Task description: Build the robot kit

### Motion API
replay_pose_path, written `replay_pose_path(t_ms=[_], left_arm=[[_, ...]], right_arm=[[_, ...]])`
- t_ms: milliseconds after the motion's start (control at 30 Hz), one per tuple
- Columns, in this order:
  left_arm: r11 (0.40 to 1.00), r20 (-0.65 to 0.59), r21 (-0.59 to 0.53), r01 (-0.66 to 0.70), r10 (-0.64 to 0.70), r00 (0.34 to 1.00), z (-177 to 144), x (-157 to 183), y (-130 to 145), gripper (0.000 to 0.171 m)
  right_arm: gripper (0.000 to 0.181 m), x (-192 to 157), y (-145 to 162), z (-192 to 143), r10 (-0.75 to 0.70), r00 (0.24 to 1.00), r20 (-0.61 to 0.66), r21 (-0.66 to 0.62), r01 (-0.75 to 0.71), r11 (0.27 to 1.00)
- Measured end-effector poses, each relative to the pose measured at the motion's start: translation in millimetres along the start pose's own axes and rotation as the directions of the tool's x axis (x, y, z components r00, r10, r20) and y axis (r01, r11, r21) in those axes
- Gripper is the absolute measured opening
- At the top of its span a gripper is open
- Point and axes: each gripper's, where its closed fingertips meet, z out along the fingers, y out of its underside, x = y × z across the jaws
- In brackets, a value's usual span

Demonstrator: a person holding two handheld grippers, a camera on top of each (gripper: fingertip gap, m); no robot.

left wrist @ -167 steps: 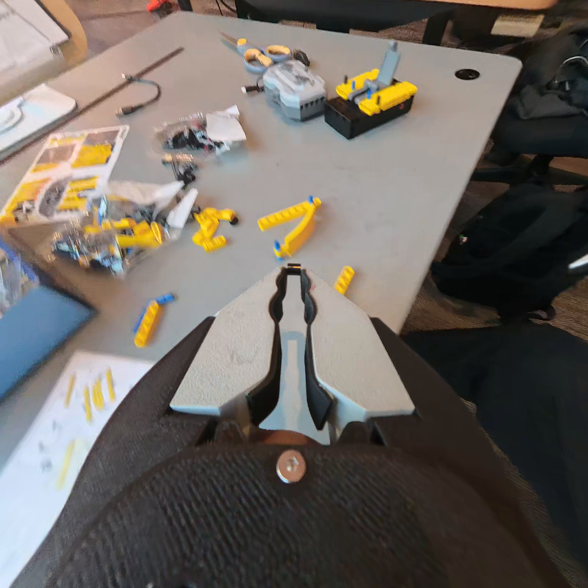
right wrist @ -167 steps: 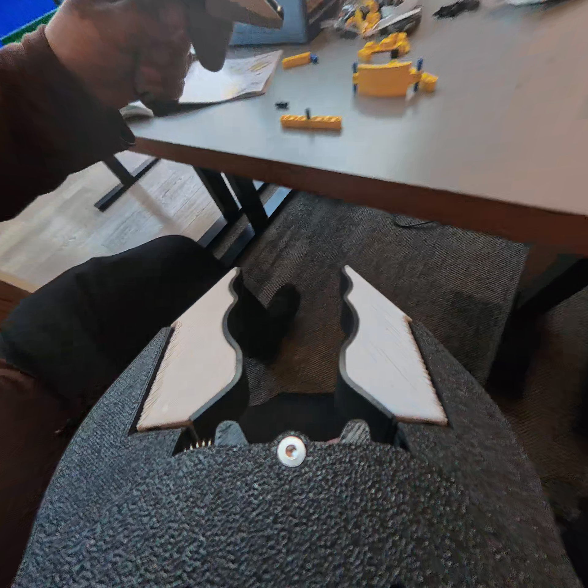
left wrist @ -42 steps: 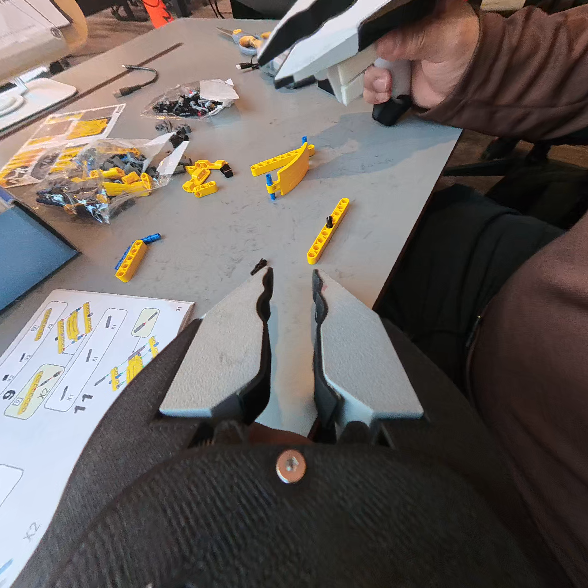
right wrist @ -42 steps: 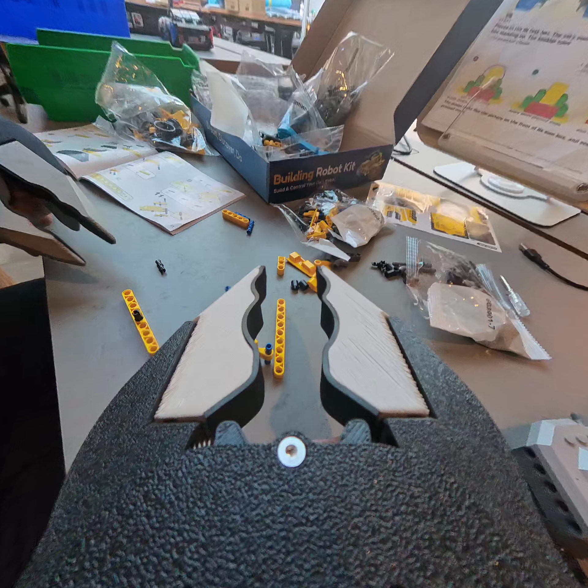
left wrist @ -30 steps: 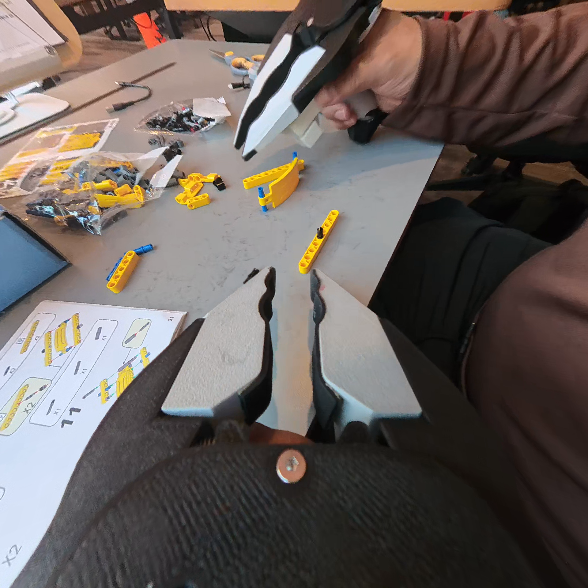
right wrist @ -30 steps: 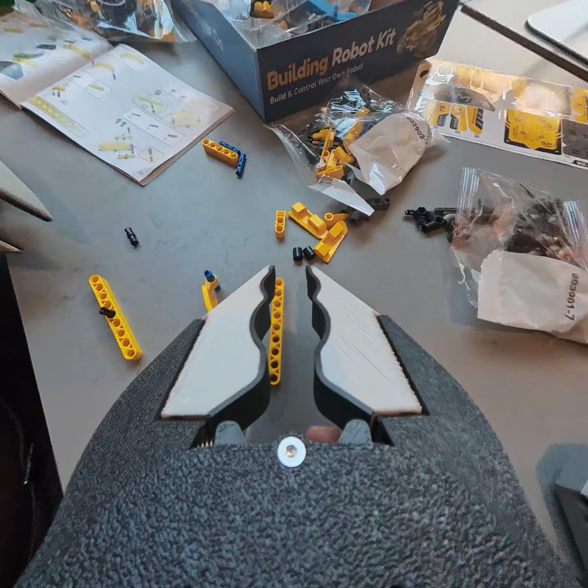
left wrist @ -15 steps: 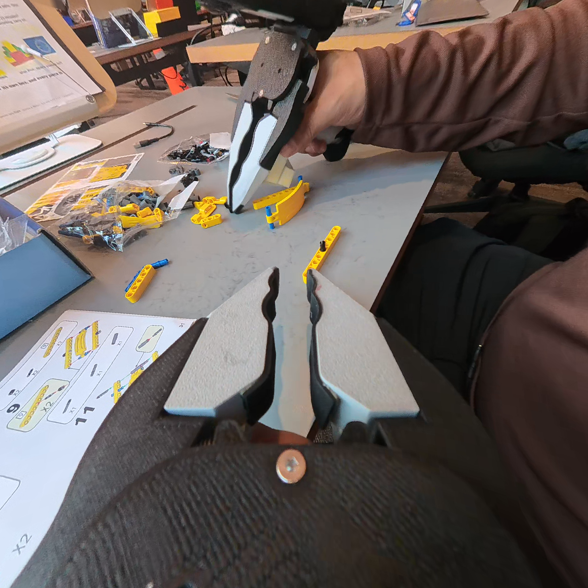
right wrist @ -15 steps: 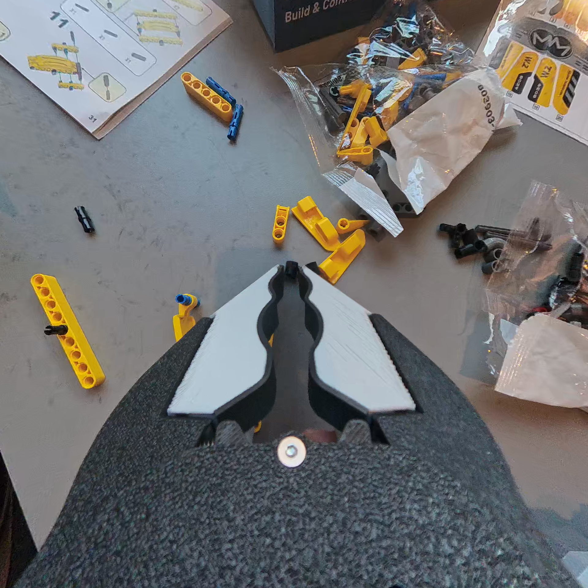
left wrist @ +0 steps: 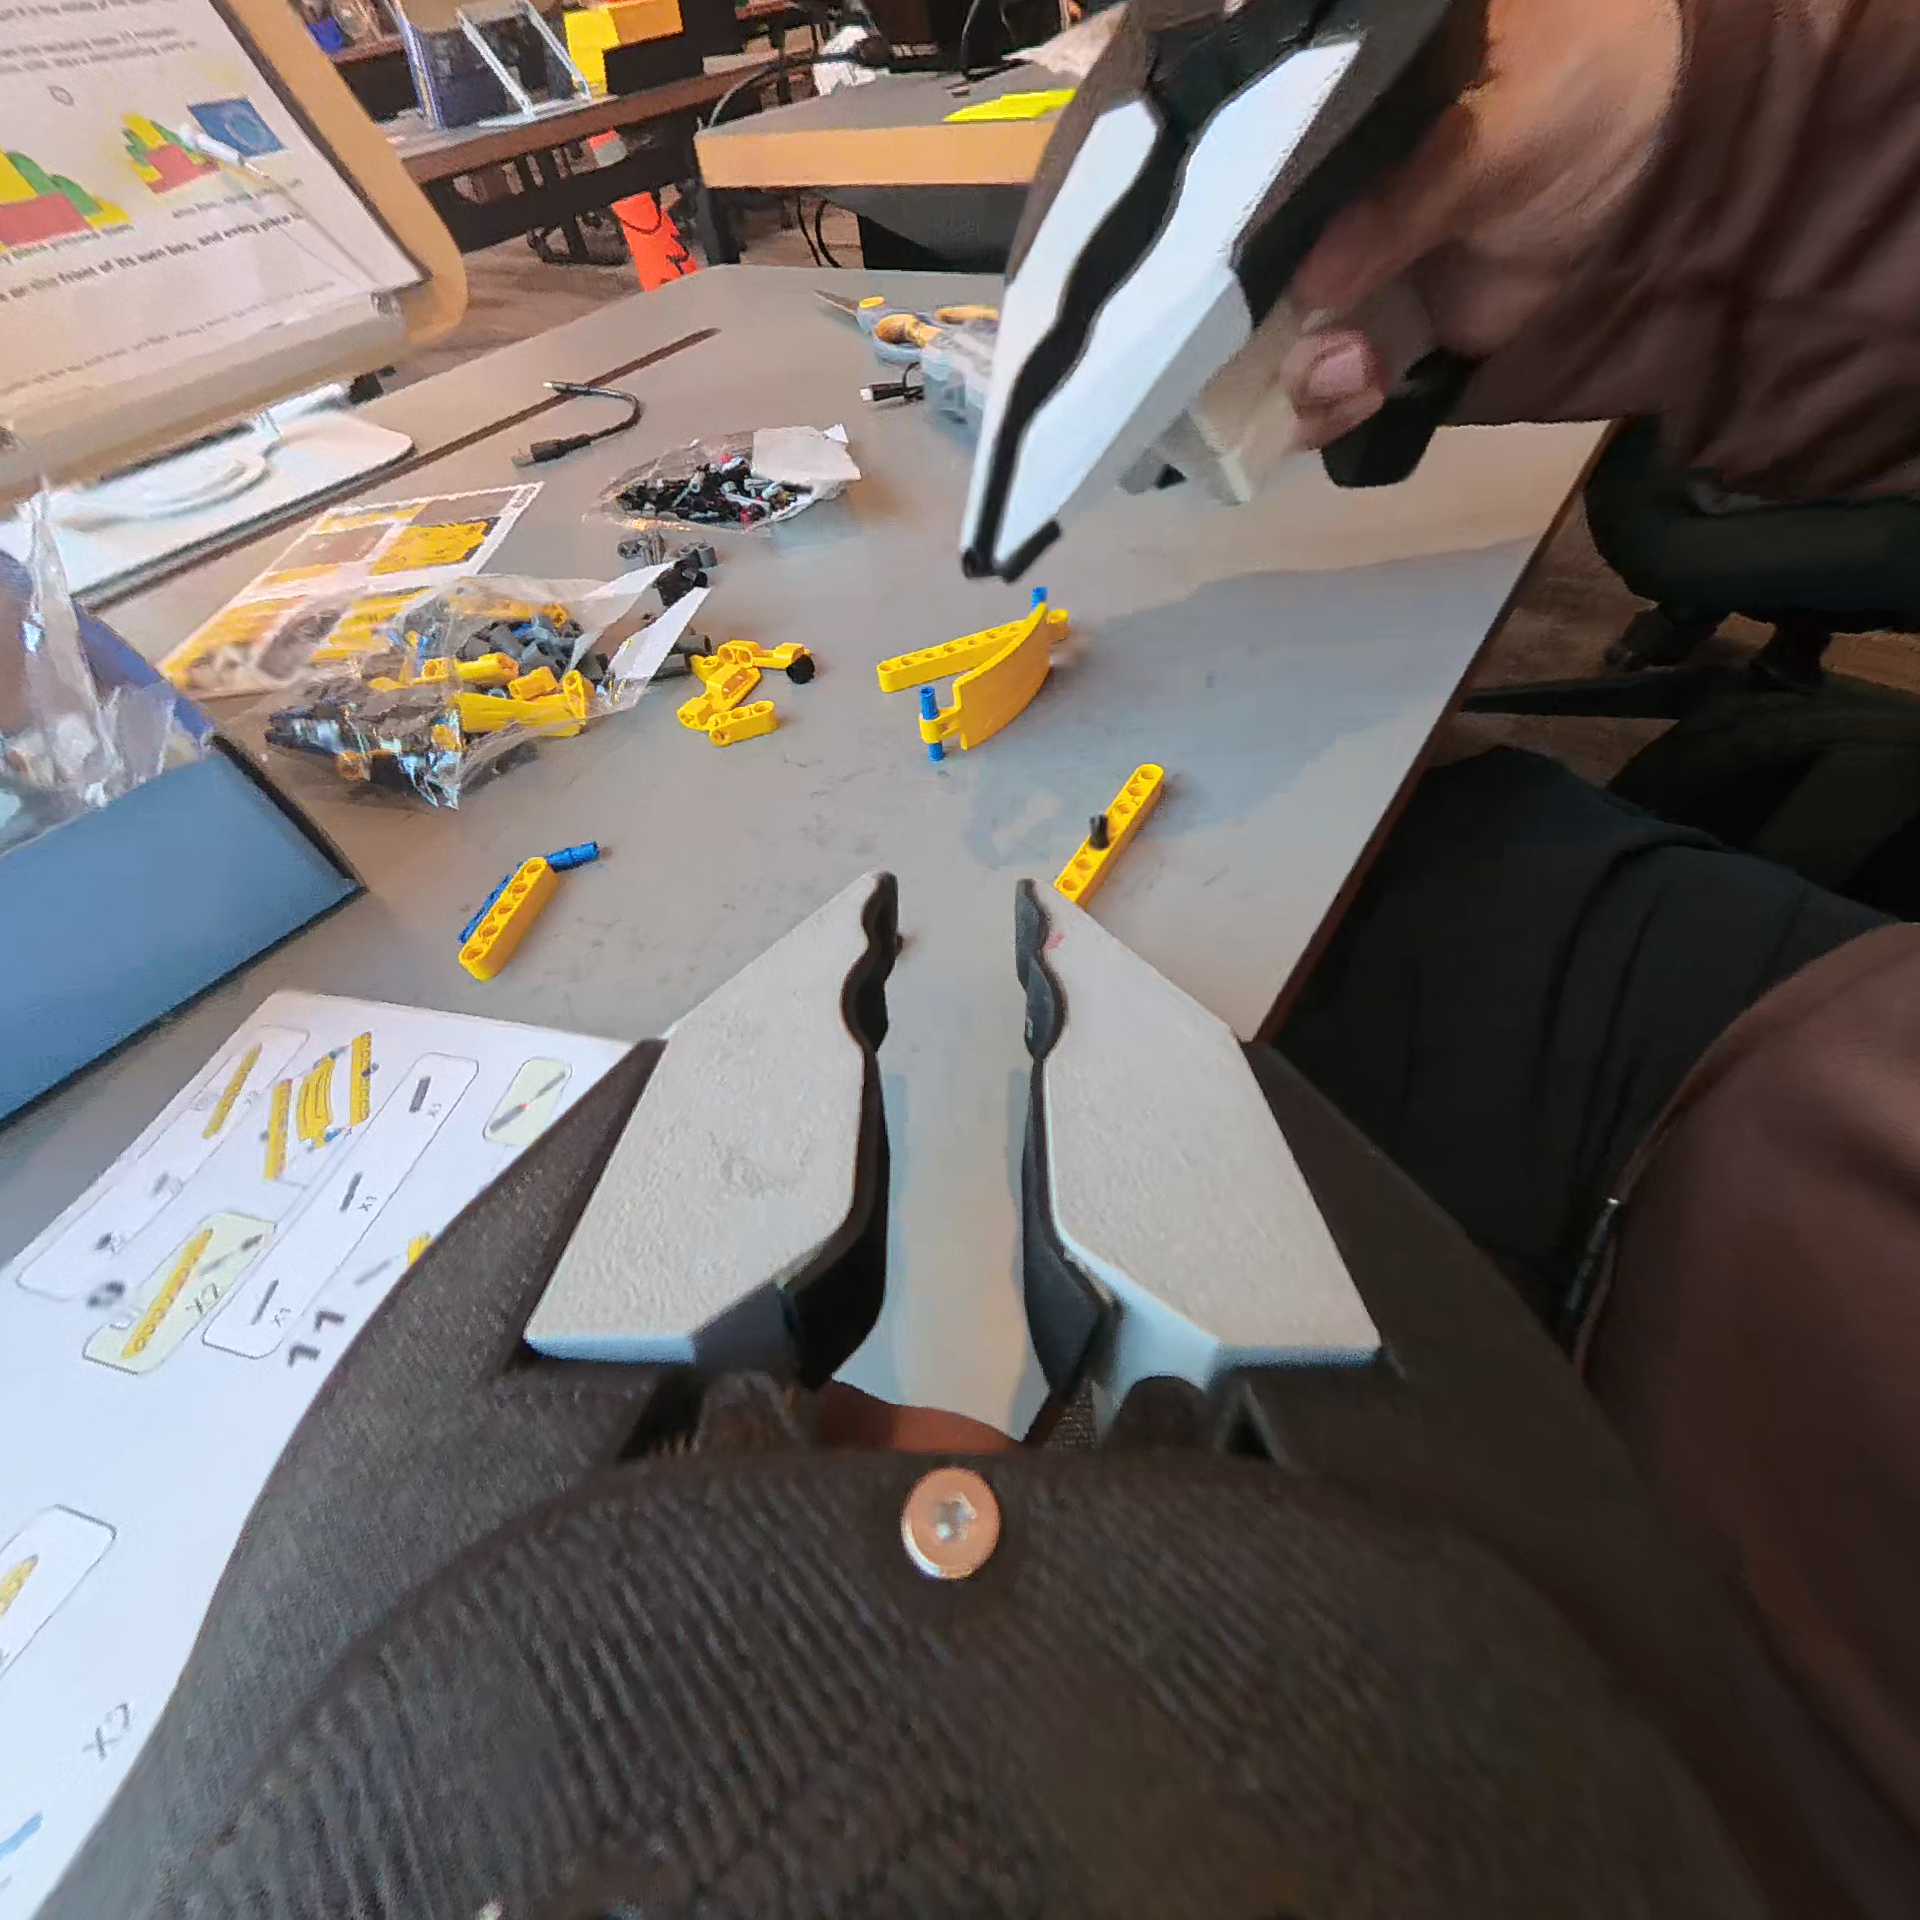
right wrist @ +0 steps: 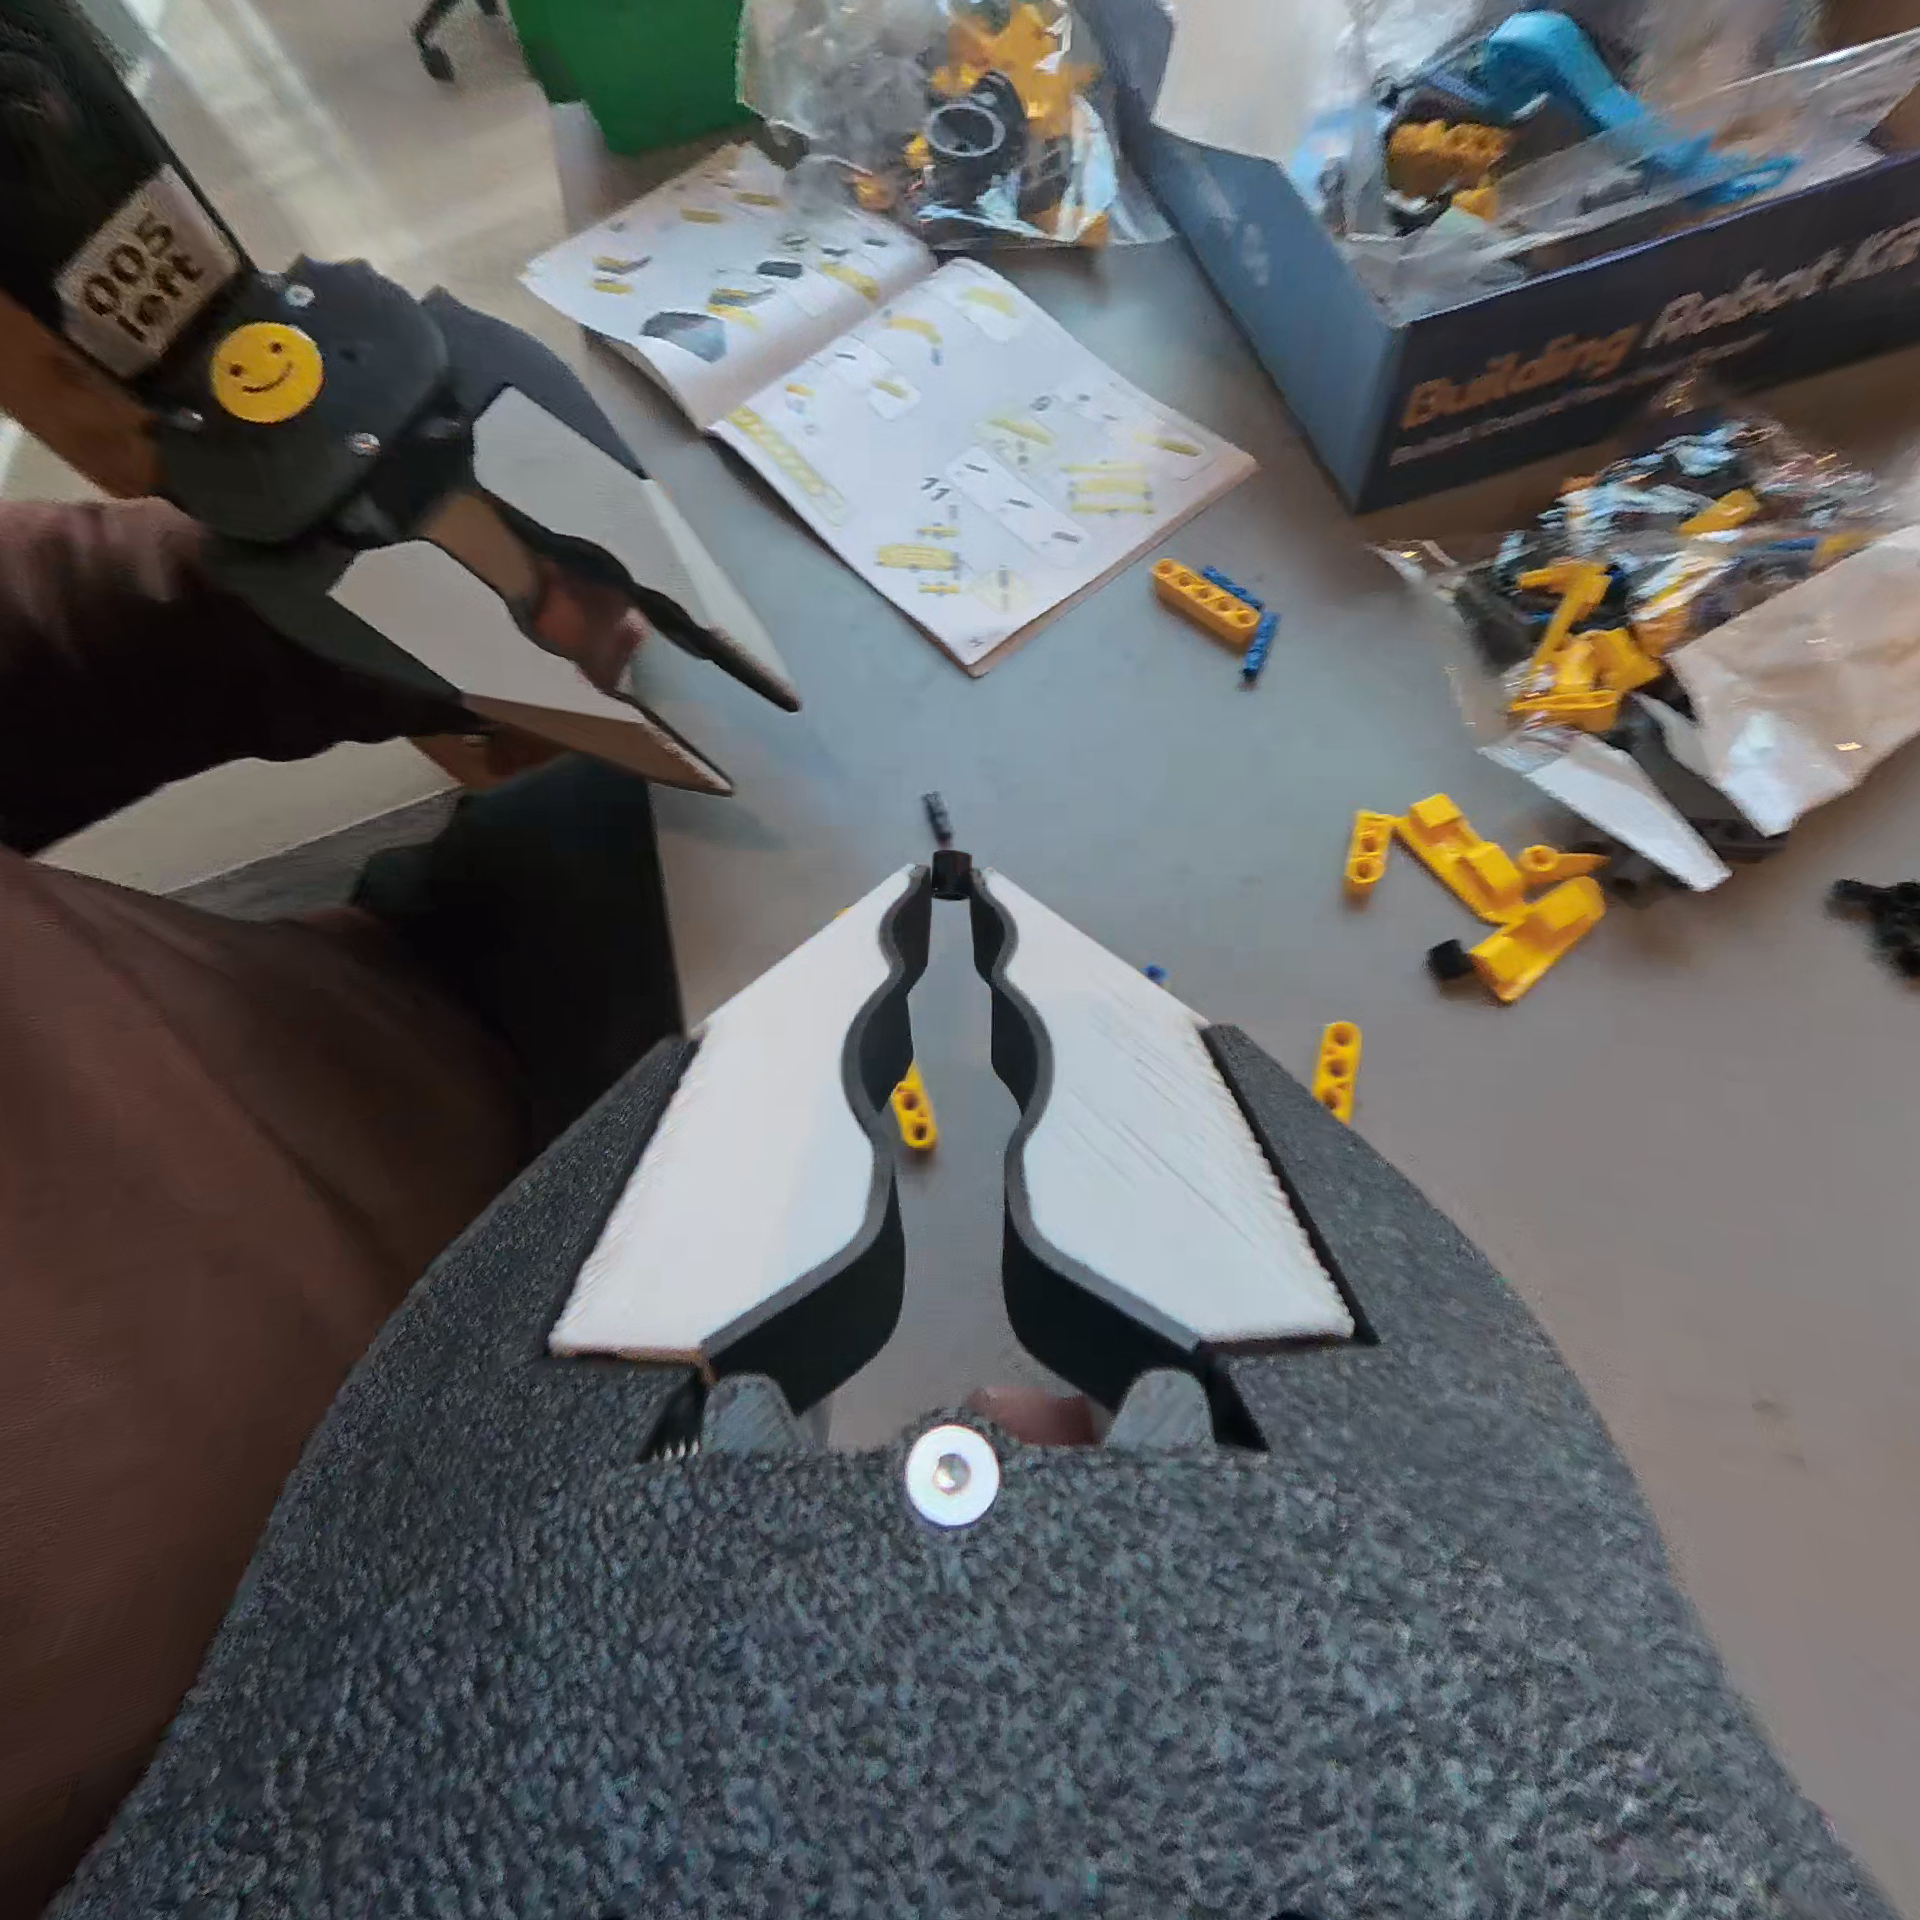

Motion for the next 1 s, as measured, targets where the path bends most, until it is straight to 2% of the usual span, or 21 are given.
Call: replay_pose_path(t_ms=[100, 233, 367, 433, 567, 733, 1000], left_arm=[[0.983, 0.014, -0.020, -0.183, 0.183, 0.983, 8, 16, -12, 0.021], [0.877, 0.056, -0.051, -0.477, 0.480, 0.876, 23, 29, -26, 0.022], [0.794, 0.041, -0.027, -0.608, 0.608, 0.793, 33, 44, -36, 0.020], [0.766, 0.040, -0.026, -0.643, 0.643, 0.765, 35, 48, -39, 0.021], [0.719, 0.005, -0.015, -0.695, 0.695, 0.719, 39, 58, -40, 0.011], [0.716, -0.009, -0.010, -0.698, 0.698, 0.716, 41, 64, -40, 0.007], [0.748, -0.010, -0.003, -0.664, 0.664, 0.748, 44, 70, -36, 0.006]], right_arm=[[0.006, -21, 6, 0, 0.100, 0.991, 0.090, -0.011, -0.100, 0.995], [0.007, -41, 13, -2, 0.248, 0.944, 0.220, -0.049, -0.243, 0.969], [0.006, -50, 23, -5, 0.332, 0.904, 0.268, -0.099, -0.317, 0.943], [0.007, -54, 25, -7, 0.375, 0.878, 0.298, -0.115, -0.357, 0.927], [0.007, -59, 22, -15, 0.426, 0.830, 0.361, -0.096, -0.421, 0.902], [0.007, -60, 26, -17, 0.456, 0.806, 0.378, -0.104, -0.452, 0.886], [0.007, -62, 34, -20, 0.501, 0.759, 0.417, -0.121, -0.500, 0.858]])
